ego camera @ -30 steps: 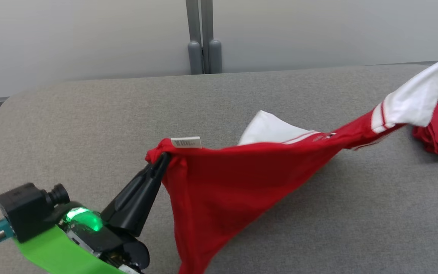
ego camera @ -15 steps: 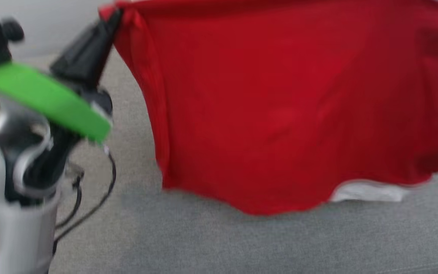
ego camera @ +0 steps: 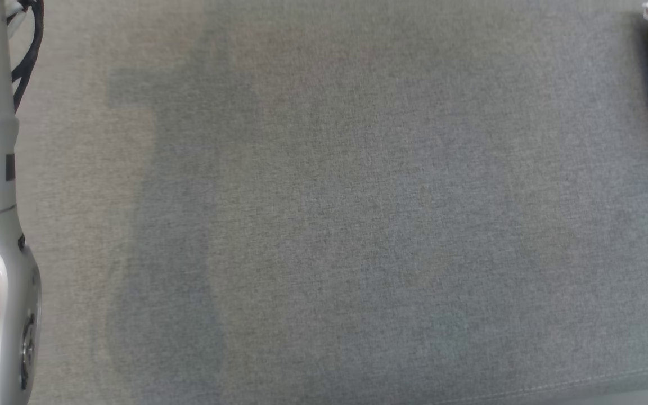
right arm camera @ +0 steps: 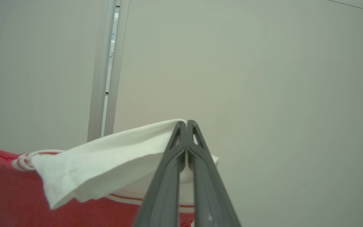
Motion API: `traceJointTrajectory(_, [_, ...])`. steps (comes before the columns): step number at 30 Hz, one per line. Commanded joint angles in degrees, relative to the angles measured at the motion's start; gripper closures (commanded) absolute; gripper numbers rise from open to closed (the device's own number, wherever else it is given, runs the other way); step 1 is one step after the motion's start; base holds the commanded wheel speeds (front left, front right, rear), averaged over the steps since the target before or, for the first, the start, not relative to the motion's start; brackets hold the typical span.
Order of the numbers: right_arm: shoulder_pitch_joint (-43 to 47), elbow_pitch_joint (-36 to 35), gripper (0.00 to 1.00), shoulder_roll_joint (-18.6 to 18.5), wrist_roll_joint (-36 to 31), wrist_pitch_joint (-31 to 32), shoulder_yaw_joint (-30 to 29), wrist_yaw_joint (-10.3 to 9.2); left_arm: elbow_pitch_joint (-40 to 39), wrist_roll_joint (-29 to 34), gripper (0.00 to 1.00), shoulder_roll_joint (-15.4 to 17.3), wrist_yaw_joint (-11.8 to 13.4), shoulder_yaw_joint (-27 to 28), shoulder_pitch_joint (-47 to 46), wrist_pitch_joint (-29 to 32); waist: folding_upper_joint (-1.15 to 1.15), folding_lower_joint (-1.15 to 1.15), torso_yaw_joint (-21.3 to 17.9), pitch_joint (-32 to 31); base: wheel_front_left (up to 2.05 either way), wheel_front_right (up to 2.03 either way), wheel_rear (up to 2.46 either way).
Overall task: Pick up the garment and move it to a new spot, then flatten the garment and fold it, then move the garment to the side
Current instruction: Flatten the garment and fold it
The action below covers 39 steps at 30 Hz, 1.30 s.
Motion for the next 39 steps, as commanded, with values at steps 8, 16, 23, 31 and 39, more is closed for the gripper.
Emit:
traceJointTrajectory(8, [12.8,5.8,1.00,-0.3,8.1,-9.2,10.6,-0.11,14.2,-1.9,1.00,-0.5,-5.4,-3.5,8.1,-8.1,0.00,-0.01,-2.9,5.1,0.00,0.00,0.00])
traceJointTrajectory(16, [37.9,-4.1,1.00,-6.5,15.5,-11.4,16.2,-0.11,8.8,-8.3,1.00,2.5,-6.0,-13.5,29.9,-9.7,0.00,-0.01,-1.5,1.7,0.00,0.00,0.00])
traceJointTrajectory(23, [60.3,-13.9,1.00,-11.2,14.7,-11.3,12.2,-0.12,-2.5,-10.4,1.00,5.0,-5.7,-16.3,50.8,-10.1,0.00,-0.01,1.0,-8.6,0.00,0.00,0.00])
traceJointTrajectory(31, [88.8,-26.5,1.00,-11.1,13.0,-3.2,5.4,-0.12,-16.1,-12.4,1.00,4.9,0.6,-16.7,78.5,-10.0,0.00,-0.01,2.5,-16.5,0.00,0.00,0.00])
traceJointTrajectory(39, [104.7,-41.2,1.00,-10.1,13.9,5.3,-3.9,-0.12,-32.8,-14.2,1.00,6.8,6.8,-17.7,91.7,-5.8,0.00,-0.01,5.2,-15.1,0.00,0.00,0.00])
